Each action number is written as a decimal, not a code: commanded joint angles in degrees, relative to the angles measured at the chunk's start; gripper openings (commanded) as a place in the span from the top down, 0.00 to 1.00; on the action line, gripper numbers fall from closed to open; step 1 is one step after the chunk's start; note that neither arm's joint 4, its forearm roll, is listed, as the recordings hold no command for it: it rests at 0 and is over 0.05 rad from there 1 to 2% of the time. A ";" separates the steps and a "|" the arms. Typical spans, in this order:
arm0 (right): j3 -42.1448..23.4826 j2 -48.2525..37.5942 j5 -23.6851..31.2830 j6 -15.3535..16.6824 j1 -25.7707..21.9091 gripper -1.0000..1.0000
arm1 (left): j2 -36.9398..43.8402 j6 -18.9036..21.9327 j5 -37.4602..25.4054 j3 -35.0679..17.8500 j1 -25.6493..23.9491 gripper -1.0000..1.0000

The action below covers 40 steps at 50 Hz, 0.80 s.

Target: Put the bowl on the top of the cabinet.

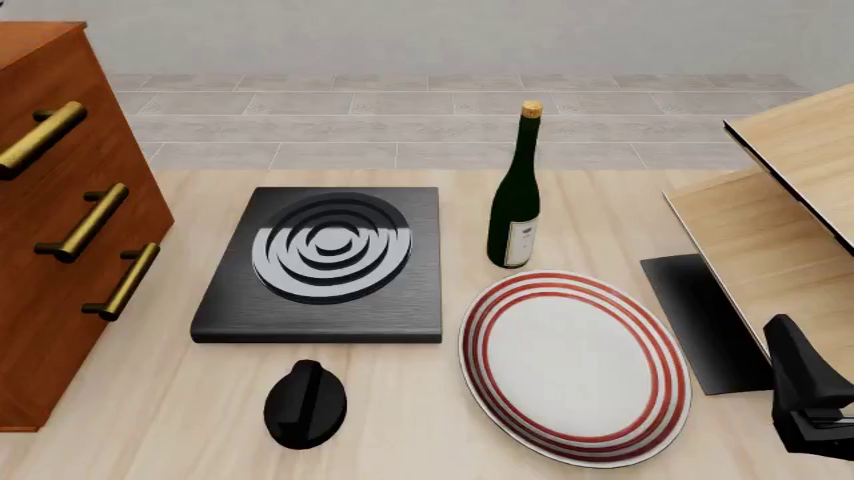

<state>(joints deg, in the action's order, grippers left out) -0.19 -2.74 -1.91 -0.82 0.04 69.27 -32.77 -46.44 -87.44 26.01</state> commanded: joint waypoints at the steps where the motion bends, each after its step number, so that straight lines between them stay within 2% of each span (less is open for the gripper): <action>1: 0.00 0.02 0.01 0.00 0.00 0.00 | -0.40 -0.94 -0.21 0.40 4.27 1.00; 20: 0.00 0.02 0.01 0.01 0.00 0.00 | -0.81 -2.43 -0.71 0.78 11.10 1.00; 27: 0.00 -0.02 -0.01 0.00 0.00 0.00 | -1.12 -3.93 -0.54 1.93 15.15 1.00; 40: 0.00 0.02 0.01 0.00 0.00 0.00 | -0.51 -4.11 0.45 3.50 17.14 1.00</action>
<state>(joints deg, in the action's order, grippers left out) -0.19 -2.73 -1.91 -0.82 0.05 68.65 -36.79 -46.74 -84.87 40.89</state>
